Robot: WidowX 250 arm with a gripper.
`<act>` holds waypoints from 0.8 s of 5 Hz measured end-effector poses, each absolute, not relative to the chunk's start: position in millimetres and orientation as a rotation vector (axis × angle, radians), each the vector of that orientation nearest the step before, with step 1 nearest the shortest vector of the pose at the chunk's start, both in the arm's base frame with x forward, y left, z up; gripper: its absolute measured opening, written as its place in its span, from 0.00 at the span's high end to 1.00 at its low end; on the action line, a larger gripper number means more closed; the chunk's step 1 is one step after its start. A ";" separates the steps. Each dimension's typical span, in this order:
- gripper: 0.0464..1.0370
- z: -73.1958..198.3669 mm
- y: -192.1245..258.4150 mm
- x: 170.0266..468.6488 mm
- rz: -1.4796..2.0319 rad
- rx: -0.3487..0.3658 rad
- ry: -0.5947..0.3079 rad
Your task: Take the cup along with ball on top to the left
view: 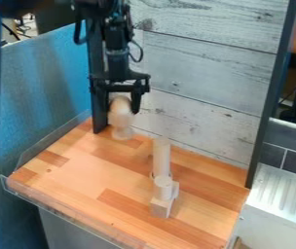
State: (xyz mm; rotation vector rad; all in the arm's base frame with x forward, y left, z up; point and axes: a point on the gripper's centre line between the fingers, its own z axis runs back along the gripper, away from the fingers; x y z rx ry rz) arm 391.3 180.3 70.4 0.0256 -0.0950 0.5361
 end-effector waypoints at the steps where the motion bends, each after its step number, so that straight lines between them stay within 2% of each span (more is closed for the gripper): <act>1: 0.19 39.2 191.1 402.2 0.539 0.051 -0.090; 2: 0.19 13.5 198.1 406.9 0.523 0.086 -0.100; 3: 0.19 4.5 198.5 408.5 0.504 0.099 -0.127; 4: 0.12 3.3 196.7 408.3 0.511 0.090 -0.137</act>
